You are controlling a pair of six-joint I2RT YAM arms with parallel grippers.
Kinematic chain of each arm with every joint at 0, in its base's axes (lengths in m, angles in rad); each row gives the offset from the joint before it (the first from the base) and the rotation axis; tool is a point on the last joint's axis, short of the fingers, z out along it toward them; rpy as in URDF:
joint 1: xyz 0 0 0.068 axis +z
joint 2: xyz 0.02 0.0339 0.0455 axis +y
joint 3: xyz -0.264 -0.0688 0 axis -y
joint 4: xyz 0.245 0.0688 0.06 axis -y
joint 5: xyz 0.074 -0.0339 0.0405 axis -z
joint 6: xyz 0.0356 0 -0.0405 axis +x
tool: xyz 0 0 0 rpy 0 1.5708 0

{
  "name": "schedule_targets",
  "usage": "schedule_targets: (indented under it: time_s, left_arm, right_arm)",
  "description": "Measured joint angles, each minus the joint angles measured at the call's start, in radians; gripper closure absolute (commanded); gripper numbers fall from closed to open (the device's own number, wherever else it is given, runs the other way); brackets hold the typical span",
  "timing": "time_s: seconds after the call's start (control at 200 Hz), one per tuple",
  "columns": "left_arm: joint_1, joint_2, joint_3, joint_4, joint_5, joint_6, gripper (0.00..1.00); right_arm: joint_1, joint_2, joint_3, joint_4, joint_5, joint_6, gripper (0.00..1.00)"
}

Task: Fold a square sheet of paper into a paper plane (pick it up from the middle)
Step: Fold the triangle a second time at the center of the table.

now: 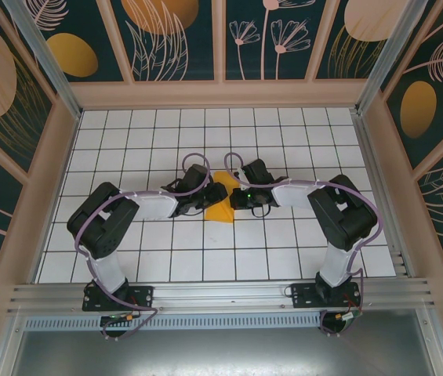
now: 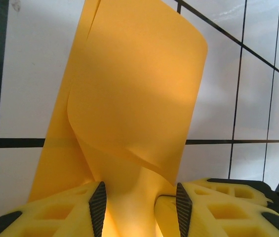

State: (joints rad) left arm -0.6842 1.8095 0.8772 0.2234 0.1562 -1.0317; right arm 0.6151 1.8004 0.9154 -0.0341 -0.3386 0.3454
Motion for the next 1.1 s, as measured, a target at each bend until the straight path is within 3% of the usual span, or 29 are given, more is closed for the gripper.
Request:
schedule_targets:
  time_s: [0.07,0.285,0.696,1.096]
  left_arm:
    - [0.0,0.006,0.0,-0.006,-0.001,-0.005,0.51]
    - [0.0,0.006,-0.002,-0.014,-0.008,-0.021,0.51]
    - [0.0,0.017,-0.004,-0.021,-0.008,-0.027,0.64]
    - [0.002,0.023,-0.004,-0.017,-0.008,-0.03,0.71]
  right_arm:
    - [0.0,0.0,0.0,0.0,0.0,0.0,0.97]
    - [0.0,0.0,-0.002,0.004,0.0,0.001,0.97]
    - [0.0,0.0,-0.008,0.019,-0.005,0.006,0.96]
    - [-0.031,-0.043,-0.064,0.072,-0.073,0.065,0.8]
